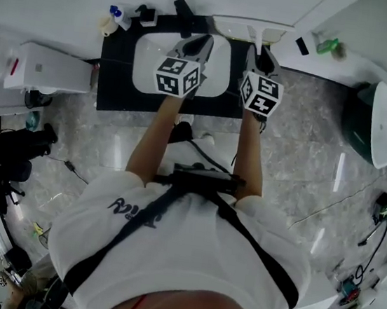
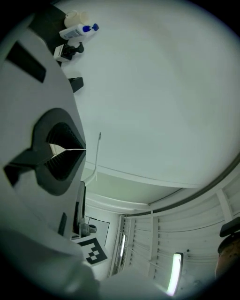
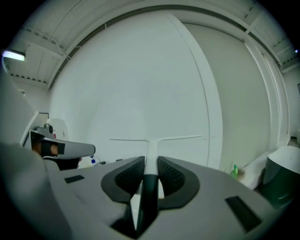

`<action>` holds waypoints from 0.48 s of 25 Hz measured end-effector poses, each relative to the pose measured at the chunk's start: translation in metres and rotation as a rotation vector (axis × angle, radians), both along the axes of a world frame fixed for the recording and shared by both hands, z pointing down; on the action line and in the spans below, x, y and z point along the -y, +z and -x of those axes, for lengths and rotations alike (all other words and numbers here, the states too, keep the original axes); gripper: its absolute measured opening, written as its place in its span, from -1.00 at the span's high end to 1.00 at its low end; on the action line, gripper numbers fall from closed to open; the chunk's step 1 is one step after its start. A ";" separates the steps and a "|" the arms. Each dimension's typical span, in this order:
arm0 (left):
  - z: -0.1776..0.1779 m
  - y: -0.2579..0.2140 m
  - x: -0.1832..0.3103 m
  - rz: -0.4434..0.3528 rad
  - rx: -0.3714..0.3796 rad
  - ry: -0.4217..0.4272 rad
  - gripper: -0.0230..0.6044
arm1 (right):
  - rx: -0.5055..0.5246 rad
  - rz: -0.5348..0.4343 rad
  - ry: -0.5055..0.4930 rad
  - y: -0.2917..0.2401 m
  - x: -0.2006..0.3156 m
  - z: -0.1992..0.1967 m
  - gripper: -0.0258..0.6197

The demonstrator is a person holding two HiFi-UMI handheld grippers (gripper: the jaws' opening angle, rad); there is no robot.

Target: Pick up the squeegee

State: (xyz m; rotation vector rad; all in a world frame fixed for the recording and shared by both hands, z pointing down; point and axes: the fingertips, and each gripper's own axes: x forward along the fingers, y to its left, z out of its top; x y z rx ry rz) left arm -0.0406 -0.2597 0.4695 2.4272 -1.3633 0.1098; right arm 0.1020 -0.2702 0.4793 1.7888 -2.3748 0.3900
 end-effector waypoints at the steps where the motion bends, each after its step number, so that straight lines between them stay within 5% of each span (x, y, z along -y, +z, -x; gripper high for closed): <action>1: 0.002 -0.010 0.000 -0.018 -0.005 -0.006 0.90 | 0.010 -0.034 -0.003 -0.014 -0.001 0.003 0.61; 7: 0.018 -0.069 -0.004 -0.137 -0.021 -0.040 0.89 | 0.045 -0.201 -0.019 -0.084 -0.007 0.016 0.61; 12: 0.028 -0.098 -0.010 -0.199 0.013 -0.066 0.90 | 0.055 -0.242 -0.031 -0.103 -0.018 0.023 0.61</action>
